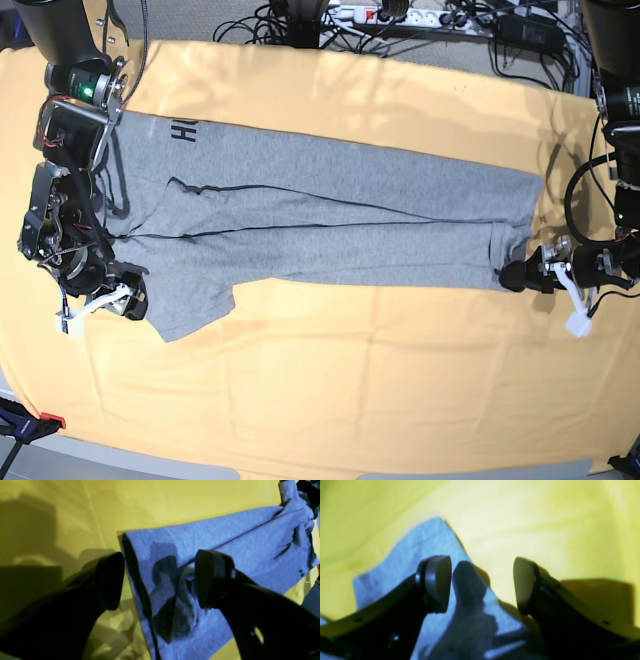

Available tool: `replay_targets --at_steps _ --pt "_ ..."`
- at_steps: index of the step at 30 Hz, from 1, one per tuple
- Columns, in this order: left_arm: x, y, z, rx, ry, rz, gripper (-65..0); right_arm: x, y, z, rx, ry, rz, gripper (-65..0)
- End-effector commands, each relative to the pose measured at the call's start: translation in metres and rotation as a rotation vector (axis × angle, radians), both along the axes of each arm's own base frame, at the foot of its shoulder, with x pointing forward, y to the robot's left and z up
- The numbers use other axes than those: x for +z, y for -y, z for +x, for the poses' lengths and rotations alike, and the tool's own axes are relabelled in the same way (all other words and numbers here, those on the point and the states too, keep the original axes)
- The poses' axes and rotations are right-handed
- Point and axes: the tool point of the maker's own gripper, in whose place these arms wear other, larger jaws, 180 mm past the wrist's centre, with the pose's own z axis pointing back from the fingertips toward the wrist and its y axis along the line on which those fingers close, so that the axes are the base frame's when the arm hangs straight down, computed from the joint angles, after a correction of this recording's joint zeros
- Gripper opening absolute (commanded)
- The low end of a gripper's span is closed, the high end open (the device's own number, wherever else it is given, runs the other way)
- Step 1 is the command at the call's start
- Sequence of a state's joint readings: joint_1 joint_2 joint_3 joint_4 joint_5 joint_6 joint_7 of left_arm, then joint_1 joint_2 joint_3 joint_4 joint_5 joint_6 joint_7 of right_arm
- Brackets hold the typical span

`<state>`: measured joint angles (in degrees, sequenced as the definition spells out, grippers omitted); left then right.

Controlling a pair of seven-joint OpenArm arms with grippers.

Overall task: Layout the t-shirt on the table in an organized manner, then fold the t-shirt properly
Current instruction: 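Release the hem and tuck the shirt end with the right gripper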

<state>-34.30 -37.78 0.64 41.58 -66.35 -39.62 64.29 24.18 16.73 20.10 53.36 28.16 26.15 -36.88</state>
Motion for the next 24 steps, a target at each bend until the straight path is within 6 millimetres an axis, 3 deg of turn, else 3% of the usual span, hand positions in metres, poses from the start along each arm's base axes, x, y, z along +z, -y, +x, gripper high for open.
replay_targets --at_steps 1,4,9,12,14,18,21,24 --pt "0.023 -0.007 0.012 0.013 0.068 -0.007 -20.5 0.012 0.008 0.009 -0.017 0.03 -0.003 -24.3" --pt "0.024 -0.006 0.013 0.014 0.072 -0.015 -20.5 0.001 -0.001 0.005 -0.011 0.015 0.07 -24.3" --pt "0.028 -0.004 0.014 0.017 0.081 -0.034 -20.5 0.0 -0.051 -0.01 0.236 0.004 0.167 -24.3" --pt "0.029 -0.004 0.014 0.019 0.084 -0.041 -20.5 0.002 -0.057 -0.008 0.254 -0.001 0.168 -25.1" --pt "0.029 -0.003 0.015 0.019 0.085 -0.041 -20.5 0.01 -0.055 -0.002 0.254 0.018 0.162 -32.3" --pt "0.029 -0.004 0.015 0.02 0.086 -0.042 -20.5 0.041 -0.043 0.019 0.249 0.08 0.135 -62.5" --pt "0.029 -0.004 0.015 0.021 0.088 -0.042 -20.5 0.069 -0.036 0.034 0.254 0.127 0.104 -65.0" --pt "0.03 -0.004 0.016 0.024 0.094 -0.045 -20.5 0.092 -0.042 0.039 0.294 0.139 0.123 -65.0"
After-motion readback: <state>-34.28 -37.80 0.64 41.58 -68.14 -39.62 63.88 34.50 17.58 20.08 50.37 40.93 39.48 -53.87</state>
